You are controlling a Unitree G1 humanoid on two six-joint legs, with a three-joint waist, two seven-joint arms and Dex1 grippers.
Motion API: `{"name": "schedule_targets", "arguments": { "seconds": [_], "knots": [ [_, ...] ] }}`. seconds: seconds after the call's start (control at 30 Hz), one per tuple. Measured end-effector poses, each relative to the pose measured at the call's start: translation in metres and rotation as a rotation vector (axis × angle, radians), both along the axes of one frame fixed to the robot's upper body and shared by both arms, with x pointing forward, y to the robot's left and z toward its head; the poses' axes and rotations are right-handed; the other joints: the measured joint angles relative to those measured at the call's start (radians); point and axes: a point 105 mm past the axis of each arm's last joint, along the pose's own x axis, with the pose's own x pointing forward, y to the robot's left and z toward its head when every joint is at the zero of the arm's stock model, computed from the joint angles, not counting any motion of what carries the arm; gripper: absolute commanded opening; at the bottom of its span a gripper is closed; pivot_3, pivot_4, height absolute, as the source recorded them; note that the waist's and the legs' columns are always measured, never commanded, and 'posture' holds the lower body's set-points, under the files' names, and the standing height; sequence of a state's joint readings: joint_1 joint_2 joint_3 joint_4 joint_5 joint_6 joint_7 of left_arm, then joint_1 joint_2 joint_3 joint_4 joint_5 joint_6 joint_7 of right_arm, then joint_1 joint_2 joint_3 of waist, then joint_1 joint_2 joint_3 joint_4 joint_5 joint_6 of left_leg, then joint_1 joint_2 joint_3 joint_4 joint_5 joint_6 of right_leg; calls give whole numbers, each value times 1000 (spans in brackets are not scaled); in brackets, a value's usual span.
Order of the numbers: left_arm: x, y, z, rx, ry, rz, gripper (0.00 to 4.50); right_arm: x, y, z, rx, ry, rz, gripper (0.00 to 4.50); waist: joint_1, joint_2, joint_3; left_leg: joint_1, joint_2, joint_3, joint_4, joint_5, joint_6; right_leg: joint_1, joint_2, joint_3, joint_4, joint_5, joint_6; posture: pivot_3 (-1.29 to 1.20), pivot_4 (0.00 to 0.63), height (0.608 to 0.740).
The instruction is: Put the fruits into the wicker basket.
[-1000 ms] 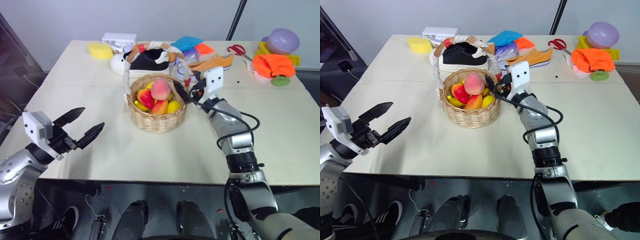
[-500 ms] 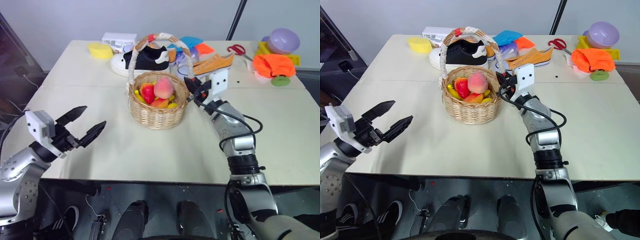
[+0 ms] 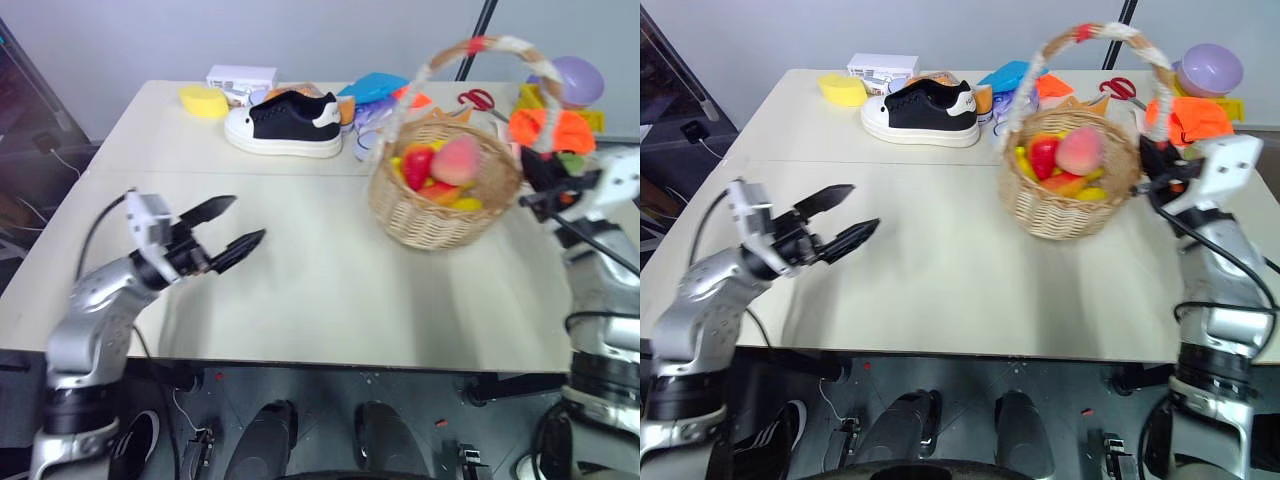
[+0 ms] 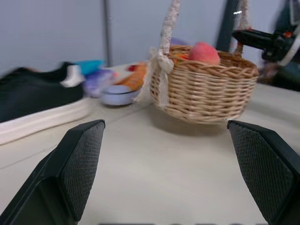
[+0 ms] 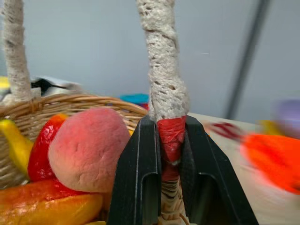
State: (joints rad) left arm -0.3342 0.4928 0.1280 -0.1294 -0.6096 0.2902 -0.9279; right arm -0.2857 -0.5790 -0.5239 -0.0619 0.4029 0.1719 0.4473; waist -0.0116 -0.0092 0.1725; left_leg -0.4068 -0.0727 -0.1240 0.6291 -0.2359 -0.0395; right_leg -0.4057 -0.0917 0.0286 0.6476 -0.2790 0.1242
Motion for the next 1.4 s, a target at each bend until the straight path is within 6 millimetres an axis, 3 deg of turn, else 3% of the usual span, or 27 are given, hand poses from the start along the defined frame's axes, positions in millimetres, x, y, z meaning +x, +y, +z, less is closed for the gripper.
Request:
{"name": "schedule_targets", "arguments": {
  "seconds": [0.13, 0.3, 0.47, 0.67, 0.97, 1.13, 1.4],
  "knots": [
    [11, -25, 1, 23, -10, -112, 4500, -21, -31, -4, -18, 9, -142, 0, -11, 1, 0, 2, 1, 8, 0, 0, 1, 0, 2, 4, 1, 0, 0, 0, 150, 740],
    [13, -42, -7, 65, 15, -243, 4500, -45, -55, -10, -31, 23, -282, 0, -5, 2, -1, 4, 1, 9, 0, -1, 1, 1, 3, 8, 2, 0, 0, 0, 150, 740],
    [14, -47, -11, 69, 15, -275, 4500, -56, -64, -16, 16, 13, -346, 0, -7, 1, -1, 6, 2, 10, 0, -1, 2, 1, 4, 12, 2, 0, 0, 0, 150, 740],
    [13, -52, -10, 58, 6, -294, 4500, -55, -63, -34, 159, 5, -369, 0, -6, 2, -1, 6, 3, 10, 0, -1, 2, 1, 3, 12, 2, 0, 0, 0, 150, 740],
    [12, -50, -15, 56, 22, -281, 4500, -54, -55, -35, 152, -9, -360, 4423, -3, 2, -1, 7, 3, 10, 0, -1, 2, 2, 3, 13, 2, 0, 0, 0, 150, 740],
    [12, -50, -15, 54, 20, -277, 4500, -64, -48, -29, 104, -16, -340, 4423, -2, 2, -1, 7, 3, 10, 0, -1, 2, 2, 3, 13, 2, 0, 1, 0, 150, 740],
    [21, -38, -21, 66, 13, -171, 4500, -97, 10, -29, 83, -67, -234, 4423, -7, 2, -1, 10, 3, 11, -1, -1, 3, 3, 3, 14, 2, 0, 1, 0, 150, 740]
  ]
}}
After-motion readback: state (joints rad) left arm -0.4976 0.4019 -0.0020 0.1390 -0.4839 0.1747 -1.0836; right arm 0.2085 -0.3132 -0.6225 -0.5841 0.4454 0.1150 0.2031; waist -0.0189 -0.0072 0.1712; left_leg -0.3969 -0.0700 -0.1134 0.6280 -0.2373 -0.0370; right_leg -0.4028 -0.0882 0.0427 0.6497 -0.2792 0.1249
